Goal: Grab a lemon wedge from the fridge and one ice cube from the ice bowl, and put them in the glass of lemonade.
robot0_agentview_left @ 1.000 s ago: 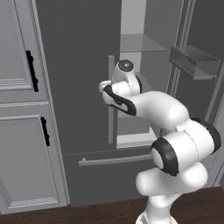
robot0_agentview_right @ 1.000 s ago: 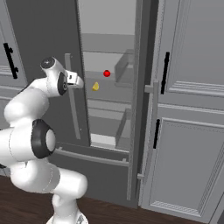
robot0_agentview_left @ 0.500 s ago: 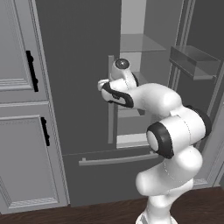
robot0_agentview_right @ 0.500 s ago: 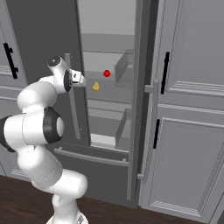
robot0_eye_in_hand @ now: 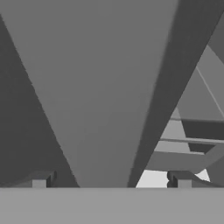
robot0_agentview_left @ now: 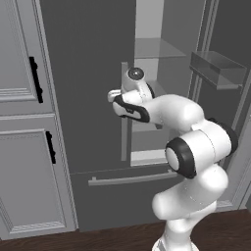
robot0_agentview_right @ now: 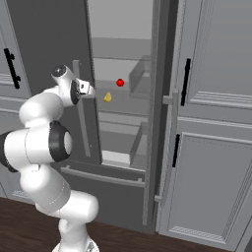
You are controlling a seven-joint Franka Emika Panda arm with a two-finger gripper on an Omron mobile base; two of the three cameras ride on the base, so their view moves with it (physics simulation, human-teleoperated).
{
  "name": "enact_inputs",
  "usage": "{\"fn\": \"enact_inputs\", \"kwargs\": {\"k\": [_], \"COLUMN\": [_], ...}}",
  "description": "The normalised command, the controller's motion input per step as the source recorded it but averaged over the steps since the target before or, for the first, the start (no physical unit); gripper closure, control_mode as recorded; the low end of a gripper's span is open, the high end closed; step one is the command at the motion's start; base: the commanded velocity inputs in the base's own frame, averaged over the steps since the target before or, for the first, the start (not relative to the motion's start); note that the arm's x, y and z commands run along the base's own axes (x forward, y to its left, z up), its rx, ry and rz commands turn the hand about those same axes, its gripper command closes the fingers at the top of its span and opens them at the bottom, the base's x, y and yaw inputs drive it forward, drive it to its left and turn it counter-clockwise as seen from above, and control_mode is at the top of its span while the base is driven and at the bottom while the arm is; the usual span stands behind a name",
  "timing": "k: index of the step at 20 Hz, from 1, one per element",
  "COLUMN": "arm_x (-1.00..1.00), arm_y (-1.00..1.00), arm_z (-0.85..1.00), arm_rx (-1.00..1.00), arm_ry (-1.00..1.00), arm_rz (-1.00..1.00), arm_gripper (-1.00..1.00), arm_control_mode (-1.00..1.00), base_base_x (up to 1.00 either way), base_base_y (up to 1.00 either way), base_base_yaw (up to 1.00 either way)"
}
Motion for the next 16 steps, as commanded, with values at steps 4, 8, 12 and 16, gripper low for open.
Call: {"fn": "enact_inputs", "kwargs": {"k": [4,8,12,16], "arm_x": [-0.14,0.07,0.39,0.18], "arm_y": [0.31,0.2,-0.01,-0.18], "arm_z": [0.0,-0.01,-0.18,-0.17], "arm_rx": [0.0,0.0,-0.03,-0.01], "arm_ry": [0.0,0.0,0.0,0.0], "arm_rz": [0.0,0.0,-0.06,-0.15], "arm_gripper": [-1.0,-1.0,-1.0,-1.0], "arm_control_mode": [-1.0,-1.0,-1.0,-1.0], "base_base_x": [0.0,0.0,0.0,0.0], "base_base_y": [0.0,0.0,0.0,0.0], "base_base_yaw": [0.0,0.0,0.0,0.0]}}
